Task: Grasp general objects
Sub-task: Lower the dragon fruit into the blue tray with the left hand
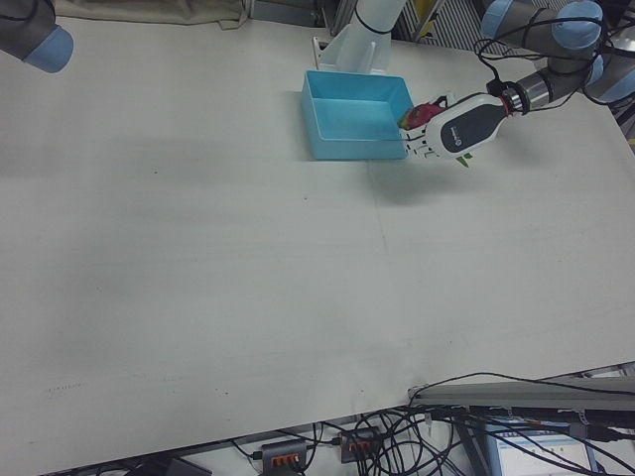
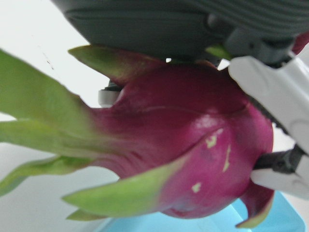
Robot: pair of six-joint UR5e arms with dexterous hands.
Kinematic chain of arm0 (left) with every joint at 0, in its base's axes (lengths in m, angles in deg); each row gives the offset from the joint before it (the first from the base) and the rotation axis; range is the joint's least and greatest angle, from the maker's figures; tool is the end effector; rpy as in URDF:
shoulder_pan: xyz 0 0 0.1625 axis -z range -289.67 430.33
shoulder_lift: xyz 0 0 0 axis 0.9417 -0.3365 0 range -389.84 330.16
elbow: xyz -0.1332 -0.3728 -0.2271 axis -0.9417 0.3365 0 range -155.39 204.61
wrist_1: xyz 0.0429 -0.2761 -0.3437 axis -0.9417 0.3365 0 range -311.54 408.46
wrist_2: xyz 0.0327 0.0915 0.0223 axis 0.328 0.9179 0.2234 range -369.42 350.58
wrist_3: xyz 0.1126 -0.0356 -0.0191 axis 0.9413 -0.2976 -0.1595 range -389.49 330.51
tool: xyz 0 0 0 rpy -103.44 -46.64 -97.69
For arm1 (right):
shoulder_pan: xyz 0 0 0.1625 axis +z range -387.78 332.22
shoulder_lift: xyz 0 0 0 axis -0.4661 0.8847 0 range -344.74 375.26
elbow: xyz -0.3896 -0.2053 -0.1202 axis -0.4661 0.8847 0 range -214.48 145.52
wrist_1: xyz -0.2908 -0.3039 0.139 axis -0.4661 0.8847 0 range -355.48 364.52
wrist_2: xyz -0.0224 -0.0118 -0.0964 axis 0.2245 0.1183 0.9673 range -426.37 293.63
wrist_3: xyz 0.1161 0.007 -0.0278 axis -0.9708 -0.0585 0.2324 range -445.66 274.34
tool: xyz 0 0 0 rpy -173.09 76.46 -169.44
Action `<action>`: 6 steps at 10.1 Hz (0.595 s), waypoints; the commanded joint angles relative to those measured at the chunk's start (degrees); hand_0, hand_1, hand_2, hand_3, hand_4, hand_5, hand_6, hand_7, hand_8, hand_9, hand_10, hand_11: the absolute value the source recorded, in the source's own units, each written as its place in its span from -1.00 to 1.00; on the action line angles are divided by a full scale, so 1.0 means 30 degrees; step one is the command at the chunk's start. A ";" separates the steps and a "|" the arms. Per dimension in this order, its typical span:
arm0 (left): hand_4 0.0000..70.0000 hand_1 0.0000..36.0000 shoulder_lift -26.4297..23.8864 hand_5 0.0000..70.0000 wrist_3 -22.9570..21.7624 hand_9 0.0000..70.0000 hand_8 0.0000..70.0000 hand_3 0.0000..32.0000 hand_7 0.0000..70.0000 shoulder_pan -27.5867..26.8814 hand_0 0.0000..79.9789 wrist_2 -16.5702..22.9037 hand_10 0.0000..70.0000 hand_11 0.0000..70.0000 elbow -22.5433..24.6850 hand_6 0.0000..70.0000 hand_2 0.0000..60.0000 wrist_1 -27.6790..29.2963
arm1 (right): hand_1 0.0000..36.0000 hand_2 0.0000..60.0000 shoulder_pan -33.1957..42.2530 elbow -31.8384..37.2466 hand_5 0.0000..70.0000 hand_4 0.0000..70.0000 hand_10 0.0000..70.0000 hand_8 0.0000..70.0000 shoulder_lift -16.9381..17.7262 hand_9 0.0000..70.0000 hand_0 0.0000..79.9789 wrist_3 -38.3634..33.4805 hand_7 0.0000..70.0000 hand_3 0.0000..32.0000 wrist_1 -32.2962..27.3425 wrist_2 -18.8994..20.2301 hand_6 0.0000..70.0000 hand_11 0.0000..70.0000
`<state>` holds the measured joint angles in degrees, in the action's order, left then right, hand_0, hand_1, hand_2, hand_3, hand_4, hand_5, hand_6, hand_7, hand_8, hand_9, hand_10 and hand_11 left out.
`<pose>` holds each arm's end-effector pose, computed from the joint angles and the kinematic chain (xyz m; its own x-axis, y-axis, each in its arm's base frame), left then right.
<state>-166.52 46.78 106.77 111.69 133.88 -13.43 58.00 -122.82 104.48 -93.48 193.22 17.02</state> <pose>0.4511 -0.4218 0.1821 -0.0776 -0.1953 -0.9777 0.0776 0.9765 -0.2012 0.1078 -0.5386 0.7434 -0.9914 -0.0623 -0.1152 0.1238 -0.1588 -0.9795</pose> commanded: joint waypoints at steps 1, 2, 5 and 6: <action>-0.01 1.00 -0.0378 0.26 -0.1220 -0.11 -0.01 -1.00 0.65 -0.0340 0.58 0.1403 0.25 0.83 0.0022 -0.01 1.00 -0.0845 | -1.00 -1.00 0.0000 -0.0026 -1.00 -1.00 -1.00 -1.00 -0.0001 -1.00 -1.00 -0.0001 -1.00 -1.00 0.0000 0.0005 -1.00 -1.00; -0.03 1.00 -0.0378 0.23 -0.1805 -0.10 -0.01 -1.00 0.62 -0.0369 0.58 0.1783 0.23 0.81 0.0022 -0.03 1.00 -0.0612 | -1.00 -1.00 0.0000 -0.0027 -1.00 -1.00 -1.00 -1.00 0.0028 -1.00 -1.00 -0.0001 -1.00 -1.00 0.0000 0.0005 -1.00 -1.00; -0.04 1.00 -0.0378 0.22 -0.2806 -0.17 -0.05 -1.00 0.59 -0.1713 0.66 0.1875 0.14 0.67 0.0022 -0.06 1.00 -0.0200 | -1.00 -1.00 0.0000 -0.0027 -1.00 -1.00 -1.00 -1.00 -0.0001 -1.00 -1.00 -0.0001 -1.00 -1.00 0.0000 0.0005 -1.00 -1.00; -0.09 1.00 -0.0378 0.18 -0.3358 -0.22 -0.10 -1.00 0.57 -0.1949 0.68 0.1846 0.01 0.50 0.0022 -0.11 1.00 0.0032 | -1.00 -1.00 0.0000 -0.0027 -1.00 -1.00 -1.00 -1.00 -0.0001 -1.00 -1.00 -0.0001 -1.00 -1.00 0.0000 0.0005 -1.00 -1.00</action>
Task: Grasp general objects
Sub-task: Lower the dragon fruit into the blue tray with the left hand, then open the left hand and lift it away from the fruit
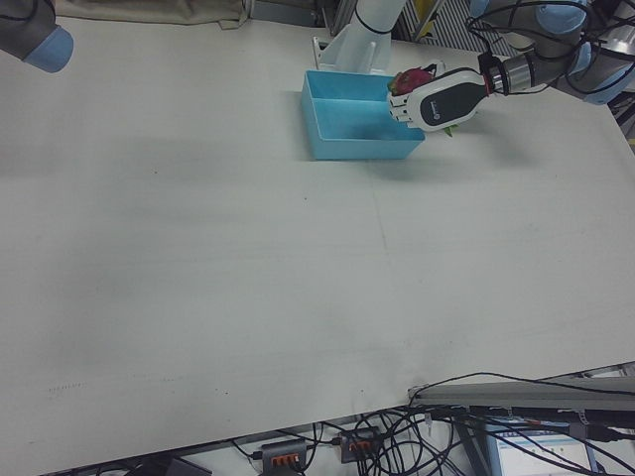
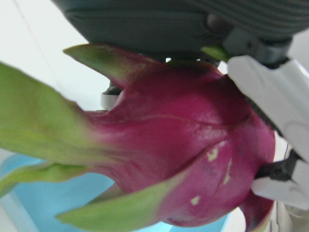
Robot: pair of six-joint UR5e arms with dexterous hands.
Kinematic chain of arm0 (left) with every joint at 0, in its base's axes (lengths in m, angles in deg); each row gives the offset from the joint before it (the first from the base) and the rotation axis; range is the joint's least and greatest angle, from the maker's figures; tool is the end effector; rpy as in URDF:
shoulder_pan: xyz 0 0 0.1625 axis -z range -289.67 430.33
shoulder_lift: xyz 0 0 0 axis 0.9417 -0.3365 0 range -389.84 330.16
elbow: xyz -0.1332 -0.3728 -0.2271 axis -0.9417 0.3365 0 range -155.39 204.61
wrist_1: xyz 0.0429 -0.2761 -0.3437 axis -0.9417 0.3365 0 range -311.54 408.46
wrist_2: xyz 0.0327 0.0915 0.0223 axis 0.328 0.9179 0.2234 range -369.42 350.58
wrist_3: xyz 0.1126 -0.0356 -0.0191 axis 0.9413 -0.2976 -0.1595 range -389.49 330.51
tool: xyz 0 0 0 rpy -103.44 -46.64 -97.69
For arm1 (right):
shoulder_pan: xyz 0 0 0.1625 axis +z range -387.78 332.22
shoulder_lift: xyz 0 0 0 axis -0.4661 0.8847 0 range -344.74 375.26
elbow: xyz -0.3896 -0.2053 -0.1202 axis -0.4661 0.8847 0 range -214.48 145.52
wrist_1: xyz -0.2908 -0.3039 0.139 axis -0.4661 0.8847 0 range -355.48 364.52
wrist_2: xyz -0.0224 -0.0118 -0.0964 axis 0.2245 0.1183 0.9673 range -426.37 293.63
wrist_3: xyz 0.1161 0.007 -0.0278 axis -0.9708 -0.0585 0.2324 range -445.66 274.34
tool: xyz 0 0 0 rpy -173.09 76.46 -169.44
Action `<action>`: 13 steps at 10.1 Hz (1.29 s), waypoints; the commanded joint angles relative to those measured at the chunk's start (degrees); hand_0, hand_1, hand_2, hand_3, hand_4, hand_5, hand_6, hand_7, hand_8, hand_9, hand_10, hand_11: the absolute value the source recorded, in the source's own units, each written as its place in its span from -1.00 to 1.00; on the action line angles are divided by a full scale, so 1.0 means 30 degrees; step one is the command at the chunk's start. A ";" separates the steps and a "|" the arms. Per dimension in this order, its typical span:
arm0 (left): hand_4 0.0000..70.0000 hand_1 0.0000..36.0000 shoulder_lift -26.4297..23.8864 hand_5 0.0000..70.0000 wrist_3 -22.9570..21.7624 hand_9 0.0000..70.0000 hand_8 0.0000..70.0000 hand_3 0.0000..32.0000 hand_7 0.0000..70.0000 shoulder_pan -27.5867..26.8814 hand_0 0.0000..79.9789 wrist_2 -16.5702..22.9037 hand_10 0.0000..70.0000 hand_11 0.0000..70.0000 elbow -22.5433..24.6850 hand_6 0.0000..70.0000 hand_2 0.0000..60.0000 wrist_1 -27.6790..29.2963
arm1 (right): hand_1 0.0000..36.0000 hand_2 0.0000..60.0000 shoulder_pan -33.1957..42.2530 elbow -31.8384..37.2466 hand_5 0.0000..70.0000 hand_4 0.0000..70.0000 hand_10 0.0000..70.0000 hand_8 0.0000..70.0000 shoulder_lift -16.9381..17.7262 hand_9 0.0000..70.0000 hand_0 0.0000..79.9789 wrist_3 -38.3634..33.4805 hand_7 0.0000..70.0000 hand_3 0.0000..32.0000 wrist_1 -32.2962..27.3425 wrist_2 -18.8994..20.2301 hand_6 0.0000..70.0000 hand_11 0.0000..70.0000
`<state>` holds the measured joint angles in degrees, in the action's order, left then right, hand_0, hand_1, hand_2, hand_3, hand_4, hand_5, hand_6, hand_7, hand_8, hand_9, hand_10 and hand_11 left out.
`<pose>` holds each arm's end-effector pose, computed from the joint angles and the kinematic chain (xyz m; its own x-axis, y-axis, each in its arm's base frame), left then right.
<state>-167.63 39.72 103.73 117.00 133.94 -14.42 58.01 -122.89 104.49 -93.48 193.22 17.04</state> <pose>0.4714 -0.3853 0.1723 -0.0395 -0.3161 -0.9479 -0.0701 0.9472 -0.3129 0.1078 -0.5386 0.7429 -0.9914 -0.0620 -0.1154 0.1239 -0.1578 -0.9797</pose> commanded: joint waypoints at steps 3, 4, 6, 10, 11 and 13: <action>-0.95 0.66 -0.0503 -0.63 -0.2298 -0.94 -0.88 -1.00 -0.47 -0.0617 0.48 0.0076 -1.00 -0.99 0.0001 -0.89 -0.24 0.1125 | -1.00 -1.00 -0.0005 -0.0003 -1.00 -1.00 -1.00 -1.00 -0.0004 -1.00 -1.00 0.0000 -1.00 -1.00 0.0000 0.0000 -1.00 -1.00; -1.00 0.41 -0.0855 -0.84 -0.2299 -1.00 -0.98 -1.00 -0.83 -0.0266 0.40 0.0076 -1.00 -1.00 0.0001 -1.00 -0.72 0.1155 | -1.00 -1.00 -0.0005 -0.0003 -1.00 -1.00 -1.00 -1.00 -0.0004 -1.00 -1.00 0.0000 -1.00 -1.00 0.0000 0.0000 -1.00 -1.00; -1.00 0.23 -0.0829 -1.00 -0.2357 -1.00 -1.00 -1.00 -1.00 0.0935 0.37 0.0280 -1.00 -1.00 0.0030 -1.00 -1.00 0.1476 | -1.00 -1.00 -0.0005 -0.0003 -1.00 -1.00 -1.00 -1.00 -0.0004 -1.00 -1.00 0.0000 -1.00 -1.00 0.0000 0.0000 -1.00 -1.00; -1.00 -0.11 -0.0771 -1.00 -0.2387 -1.00 -1.00 -1.00 -1.00 0.0939 0.30 0.0750 -1.00 -1.00 0.0030 -1.00 -1.00 0.1829 | -1.00 -1.00 -0.0005 -0.0003 -1.00 -1.00 -1.00 -1.00 -0.0004 -1.00 -1.00 0.0000 -1.00 -1.00 0.0000 0.0000 -1.00 -1.00; -1.00 -0.12 -0.0800 -1.00 -0.2416 -1.00 -1.00 -1.00 -1.00 0.0997 0.30 0.0779 -1.00 -1.00 0.0030 -1.00 -1.00 0.1859 | -1.00 -1.00 -0.0005 -0.0003 -1.00 -1.00 -1.00 -1.00 -0.0004 -1.00 -1.00 0.0000 -1.00 -1.00 0.0000 0.0000 -1.00 -1.00; -1.00 -0.13 -0.0771 -1.00 -0.2852 -1.00 -1.00 -0.98 -1.00 0.2395 0.30 0.0779 -1.00 -1.00 -0.0115 -1.00 -1.00 0.2324 | -1.00 -1.00 -0.0005 -0.0003 -1.00 -1.00 -1.00 -1.00 -0.0004 -1.00 -1.00 0.0000 -1.00 -1.00 0.0000 0.0000 -1.00 -1.00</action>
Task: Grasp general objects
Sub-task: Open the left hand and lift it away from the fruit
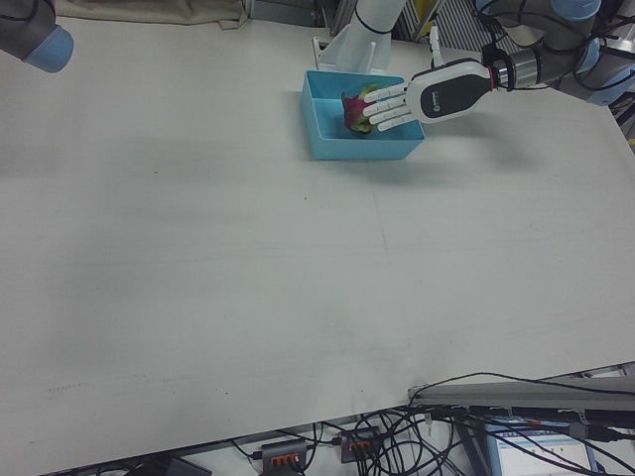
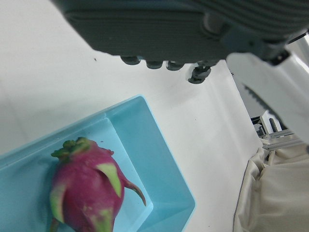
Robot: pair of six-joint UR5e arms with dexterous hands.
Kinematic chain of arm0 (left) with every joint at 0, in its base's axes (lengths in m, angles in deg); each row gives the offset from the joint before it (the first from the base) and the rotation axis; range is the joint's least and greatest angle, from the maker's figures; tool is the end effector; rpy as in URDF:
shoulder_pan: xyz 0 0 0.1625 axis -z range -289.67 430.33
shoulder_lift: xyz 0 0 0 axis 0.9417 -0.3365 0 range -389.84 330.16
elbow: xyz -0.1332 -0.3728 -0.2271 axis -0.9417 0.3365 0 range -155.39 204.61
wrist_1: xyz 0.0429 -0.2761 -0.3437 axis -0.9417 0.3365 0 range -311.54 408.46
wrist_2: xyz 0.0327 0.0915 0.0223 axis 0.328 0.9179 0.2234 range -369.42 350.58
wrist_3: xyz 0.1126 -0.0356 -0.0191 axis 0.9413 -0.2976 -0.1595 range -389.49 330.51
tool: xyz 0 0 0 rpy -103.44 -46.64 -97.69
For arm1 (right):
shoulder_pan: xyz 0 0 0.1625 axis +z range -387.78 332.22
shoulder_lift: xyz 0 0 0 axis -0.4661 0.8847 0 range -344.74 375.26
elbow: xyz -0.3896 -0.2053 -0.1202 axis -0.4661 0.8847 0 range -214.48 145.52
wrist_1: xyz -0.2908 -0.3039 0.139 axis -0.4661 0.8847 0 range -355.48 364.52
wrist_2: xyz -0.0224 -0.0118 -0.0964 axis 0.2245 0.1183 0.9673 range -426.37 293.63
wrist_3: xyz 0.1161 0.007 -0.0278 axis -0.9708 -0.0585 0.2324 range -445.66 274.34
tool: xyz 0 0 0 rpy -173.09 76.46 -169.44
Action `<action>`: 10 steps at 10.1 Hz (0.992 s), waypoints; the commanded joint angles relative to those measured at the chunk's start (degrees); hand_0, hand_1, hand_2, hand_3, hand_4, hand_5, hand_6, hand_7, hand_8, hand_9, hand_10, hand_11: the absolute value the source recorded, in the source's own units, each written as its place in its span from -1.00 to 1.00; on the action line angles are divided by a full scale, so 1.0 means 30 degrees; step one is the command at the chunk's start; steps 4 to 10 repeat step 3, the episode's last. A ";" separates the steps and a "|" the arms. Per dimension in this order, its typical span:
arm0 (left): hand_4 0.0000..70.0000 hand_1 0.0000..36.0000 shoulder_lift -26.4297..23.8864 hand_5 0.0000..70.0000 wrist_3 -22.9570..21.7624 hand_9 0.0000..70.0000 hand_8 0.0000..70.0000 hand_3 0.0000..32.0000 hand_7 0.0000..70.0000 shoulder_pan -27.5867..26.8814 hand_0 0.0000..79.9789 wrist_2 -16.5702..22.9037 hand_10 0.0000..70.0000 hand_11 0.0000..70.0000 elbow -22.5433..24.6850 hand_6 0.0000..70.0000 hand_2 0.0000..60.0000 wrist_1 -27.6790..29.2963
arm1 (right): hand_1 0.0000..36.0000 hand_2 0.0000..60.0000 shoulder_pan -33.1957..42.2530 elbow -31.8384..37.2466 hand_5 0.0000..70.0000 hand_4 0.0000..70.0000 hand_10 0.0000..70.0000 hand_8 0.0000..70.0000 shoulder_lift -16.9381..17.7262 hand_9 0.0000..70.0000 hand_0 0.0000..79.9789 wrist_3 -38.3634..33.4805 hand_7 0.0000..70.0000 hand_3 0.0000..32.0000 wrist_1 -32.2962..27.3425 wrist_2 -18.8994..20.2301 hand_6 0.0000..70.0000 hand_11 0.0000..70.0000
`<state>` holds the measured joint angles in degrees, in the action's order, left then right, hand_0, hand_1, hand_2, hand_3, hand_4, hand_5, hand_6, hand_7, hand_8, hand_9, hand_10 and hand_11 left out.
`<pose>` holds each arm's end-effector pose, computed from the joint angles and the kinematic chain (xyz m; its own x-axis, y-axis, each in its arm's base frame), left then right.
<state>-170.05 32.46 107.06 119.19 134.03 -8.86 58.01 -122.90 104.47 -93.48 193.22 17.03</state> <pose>0.4541 -0.4120 0.1361 -0.1408 -0.3535 -0.9248 -0.0993 0.9344 -0.3420 0.1078 -0.5388 0.7426 -0.9914 -0.0621 -0.1155 0.1239 -0.1573 -0.9797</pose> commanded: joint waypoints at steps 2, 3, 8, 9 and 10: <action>-1.00 -0.37 0.0241 -1.00 -0.0929 -1.00 -1.00 0.48 -0.96 0.4118 0.24 0.0517 -1.00 -1.00 -0.0582 -1.00 -1.00 0.2220 | -1.00 -1.00 -0.0005 0.0029 -1.00 -1.00 -1.00 -1.00 0.0000 -1.00 -1.00 -0.0001 -1.00 -1.00 0.0000 0.0002 -1.00 -1.00; -1.00 -0.31 0.0474 -1.00 -0.1599 -1.00 -1.00 0.10 -0.86 0.5120 0.25 0.0460 -1.00 -1.00 -0.1309 -1.00 -1.00 0.3564 | -1.00 -1.00 -0.0005 0.0029 -1.00 -1.00 -1.00 -1.00 0.0000 -1.00 -1.00 -0.0001 -1.00 -1.00 0.0000 0.0002 -1.00 -1.00; -1.00 -0.31 0.0474 -1.00 -0.1599 -1.00 -1.00 0.10 -0.86 0.5120 0.25 0.0460 -1.00 -1.00 -0.1309 -1.00 -1.00 0.3564 | -1.00 -1.00 -0.0005 0.0029 -1.00 -1.00 -1.00 -1.00 0.0000 -1.00 -1.00 -0.0001 -1.00 -1.00 0.0000 0.0002 -1.00 -1.00; -1.00 -0.31 0.0474 -1.00 -0.1599 -1.00 -1.00 0.10 -0.86 0.5120 0.25 0.0460 -1.00 -1.00 -0.1309 -1.00 -1.00 0.3564 | -1.00 -1.00 -0.0005 0.0029 -1.00 -1.00 -1.00 -1.00 0.0000 -1.00 -1.00 -0.0001 -1.00 -1.00 0.0000 0.0002 -1.00 -1.00; -1.00 -0.31 0.0474 -1.00 -0.1599 -1.00 -1.00 0.10 -0.86 0.5120 0.25 0.0460 -1.00 -1.00 -0.1309 -1.00 -1.00 0.3564 | -1.00 -1.00 -0.0005 0.0029 -1.00 -1.00 -1.00 -1.00 0.0000 -1.00 -1.00 -0.0001 -1.00 -1.00 0.0000 0.0002 -1.00 -1.00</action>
